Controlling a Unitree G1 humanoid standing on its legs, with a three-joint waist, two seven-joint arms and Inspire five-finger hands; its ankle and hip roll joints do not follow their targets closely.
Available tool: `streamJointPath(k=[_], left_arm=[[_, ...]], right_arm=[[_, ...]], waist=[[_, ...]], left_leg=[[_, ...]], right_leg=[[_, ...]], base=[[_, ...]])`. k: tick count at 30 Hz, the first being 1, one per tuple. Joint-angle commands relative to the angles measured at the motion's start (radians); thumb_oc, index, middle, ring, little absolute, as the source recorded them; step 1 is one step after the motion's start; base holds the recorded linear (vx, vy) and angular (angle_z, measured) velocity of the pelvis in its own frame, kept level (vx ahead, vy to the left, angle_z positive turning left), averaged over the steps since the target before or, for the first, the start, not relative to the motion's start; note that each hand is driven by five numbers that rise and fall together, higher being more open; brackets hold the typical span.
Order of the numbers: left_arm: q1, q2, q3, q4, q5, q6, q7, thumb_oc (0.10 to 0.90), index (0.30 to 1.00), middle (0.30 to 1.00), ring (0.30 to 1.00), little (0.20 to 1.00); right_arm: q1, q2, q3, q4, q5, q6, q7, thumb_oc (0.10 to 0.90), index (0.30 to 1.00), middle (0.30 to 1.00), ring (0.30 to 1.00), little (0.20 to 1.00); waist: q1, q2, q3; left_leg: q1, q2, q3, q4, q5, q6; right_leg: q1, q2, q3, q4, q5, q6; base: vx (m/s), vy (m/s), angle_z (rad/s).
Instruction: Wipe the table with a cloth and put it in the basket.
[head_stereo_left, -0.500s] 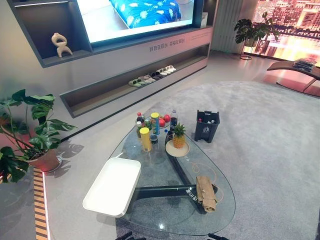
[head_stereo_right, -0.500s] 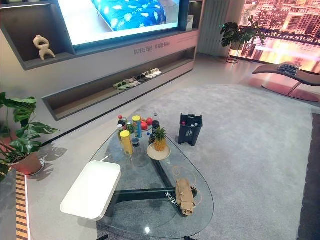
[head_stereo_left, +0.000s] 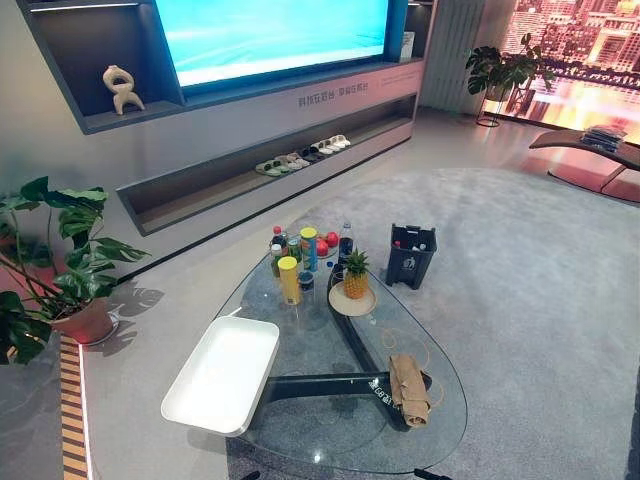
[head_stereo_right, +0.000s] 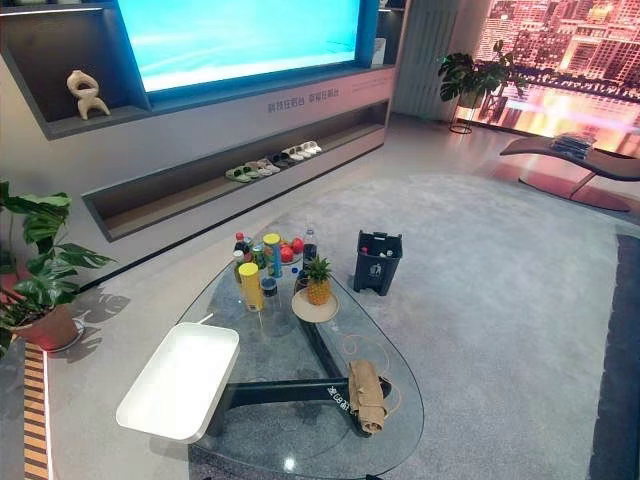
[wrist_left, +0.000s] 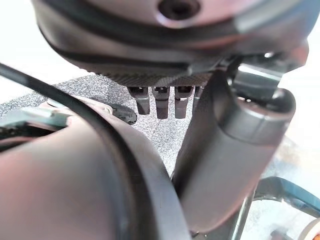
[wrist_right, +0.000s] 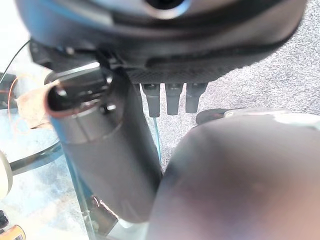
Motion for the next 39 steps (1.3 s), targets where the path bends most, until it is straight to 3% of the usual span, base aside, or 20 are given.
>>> streamJointPath(k=[1, 13, 20, 26, 38, 39], left_arm=[[-0.09, -0.049, 0.008, 0.068, 0.044, -0.031, -0.002, 0.8, 0.9, 0.9, 0.9, 0.9], [-0.087, -0.043, 0.001, 0.066, 0.083, -0.048, 0.035, 0.8, 0.9, 0.9, 0.9, 0.9], [-0.114, -0.025, -0.058, 0.015, 0.077, -0.076, 0.068, 0.8, 0.9, 0.9, 0.9, 0.9], [-0.141, -0.021, -0.108, -0.053, 0.011, -0.093, 0.101, 0.8, 0.9, 0.9, 0.9, 0.9], [-0.154, -0.014, -0.141, -0.11, -0.027, -0.139, 0.127, 0.8, 0.9, 0.9, 0.9, 0.9], [-0.162, -0.012, -0.147, -0.125, -0.035, -0.14, 0.132, 0.8, 0.9, 0.9, 0.9, 0.9]], right_arm=[[-0.059, 0.018, 0.036, 0.047, -0.033, -0.043, -0.014, 0.8, 0.9, 0.9, 0.9, 0.9], [-0.075, 0.011, 0.035, 0.008, 0.004, -0.102, -0.037, 0.8, 0.9, 0.9, 0.9, 0.9], [-0.101, 0.005, 0.065, -0.197, 0.131, -0.144, -0.13, 0.8, 0.9, 0.9, 0.9, 0.9], [-0.145, -0.022, 0.105, -0.464, 0.102, -0.206, -0.339, 0.8, 0.9, 0.9, 0.9, 0.9], [-0.203, -0.09, 0.119, -0.745, -0.113, -0.19, -0.751, 0.8, 0.9, 0.9, 0.9, 0.9], [-0.216, -0.1, 0.126, -0.809, -0.148, -0.178, -0.835, 0.8, 0.9, 0.9, 0.9, 0.9]], waist=[[-0.002, -0.014, 0.034], [0.0, -0.018, 0.074], [-0.004, -0.028, 0.14], [-0.018, -0.018, 0.236], [-0.031, -0.023, 0.33], [-0.034, -0.023, 0.349]], left_leg=[[0.016, -0.038, 0.018, 0.005, -0.086, 0.028], [-0.02, -0.045, 0.024, 0.028, -0.086, 0.034], [-0.125, -0.056, 0.022, 0.091, -0.088, 0.046], [-0.218, -0.066, 0.009, 0.126, -0.078, 0.052], [-0.312, -0.068, 0.026, 0.169, -0.078, 0.051], [-0.339, -0.068, 0.027, 0.19, -0.079, 0.052]], right_leg=[[0.0, -0.037, -0.032, 0.011, -0.015, 0.05], [-0.036, -0.041, -0.019, 0.013, 0.001, 0.054], [-0.136, -0.039, 0.008, 0.049, 0.013, 0.053], [-0.238, -0.031, 0.024, 0.097, 0.014, 0.047], [-0.329, -0.026, 0.035, 0.135, 0.016, 0.045], [-0.356, -0.025, 0.034, 0.156, 0.015, 0.044]], base=[[0.04, -0.01, 0.0], [0.0, -0.002, 0.0], [-0.07, -0.025, -0.09], [-0.14, 0.015, 0.0], [-0.03, 0.011, 0.0], [-0.05, 0.015, -0.01]])
